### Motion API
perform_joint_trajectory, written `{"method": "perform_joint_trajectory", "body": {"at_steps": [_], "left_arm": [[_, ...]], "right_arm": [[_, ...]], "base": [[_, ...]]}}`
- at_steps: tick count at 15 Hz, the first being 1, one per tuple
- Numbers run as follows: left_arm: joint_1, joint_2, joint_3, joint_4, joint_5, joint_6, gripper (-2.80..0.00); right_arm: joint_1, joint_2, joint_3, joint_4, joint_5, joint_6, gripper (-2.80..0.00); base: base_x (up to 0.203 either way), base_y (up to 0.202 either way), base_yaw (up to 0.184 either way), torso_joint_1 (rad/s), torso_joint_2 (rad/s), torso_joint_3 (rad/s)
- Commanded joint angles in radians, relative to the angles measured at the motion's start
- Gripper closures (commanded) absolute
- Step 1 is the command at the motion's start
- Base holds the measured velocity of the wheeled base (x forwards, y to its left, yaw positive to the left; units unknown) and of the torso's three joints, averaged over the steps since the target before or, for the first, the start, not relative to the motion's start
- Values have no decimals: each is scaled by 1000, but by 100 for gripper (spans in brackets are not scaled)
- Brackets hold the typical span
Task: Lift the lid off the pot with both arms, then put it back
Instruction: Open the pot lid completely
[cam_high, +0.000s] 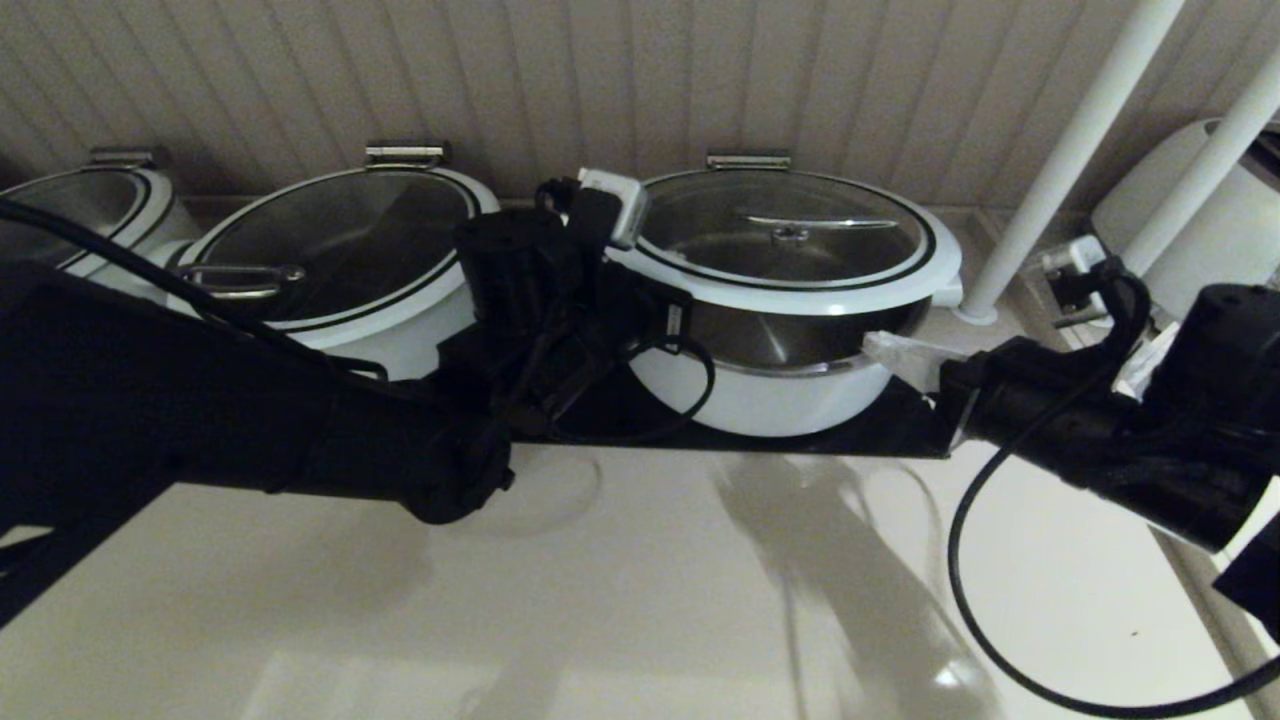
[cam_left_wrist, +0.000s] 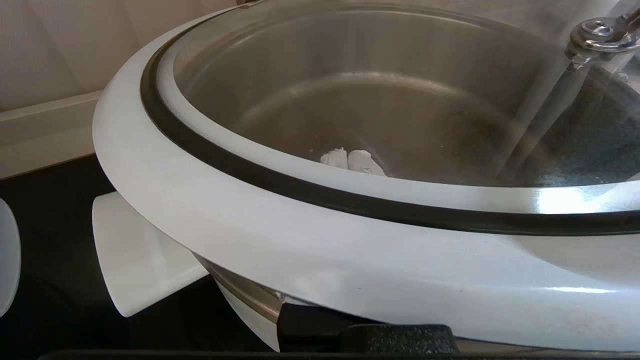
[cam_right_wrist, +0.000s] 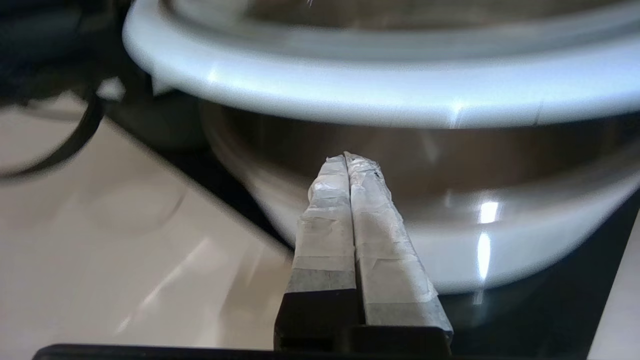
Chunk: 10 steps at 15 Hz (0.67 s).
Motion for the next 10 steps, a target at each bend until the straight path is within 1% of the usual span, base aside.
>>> {"method": "perform_joint_trajectory", "body": {"at_steps": [1, 4, 10], "left_arm": [[-1, 2, 2, -5, 1, 0, 0], [0, 7, 2, -5, 1, 0, 0], [-1, 11, 3, -5, 1, 0, 0]], "right_arm": [[-1, 47, -27, -19, -1, -2, 0], [-5, 46, -49, -19, -3, -2, 0], [-52, 61, -155, -14, -3, -17, 0]], "base": [[0, 0, 0, 0, 0, 0], [0, 0, 0, 0, 0, 0], [0, 0, 0, 0, 0, 0]]}}
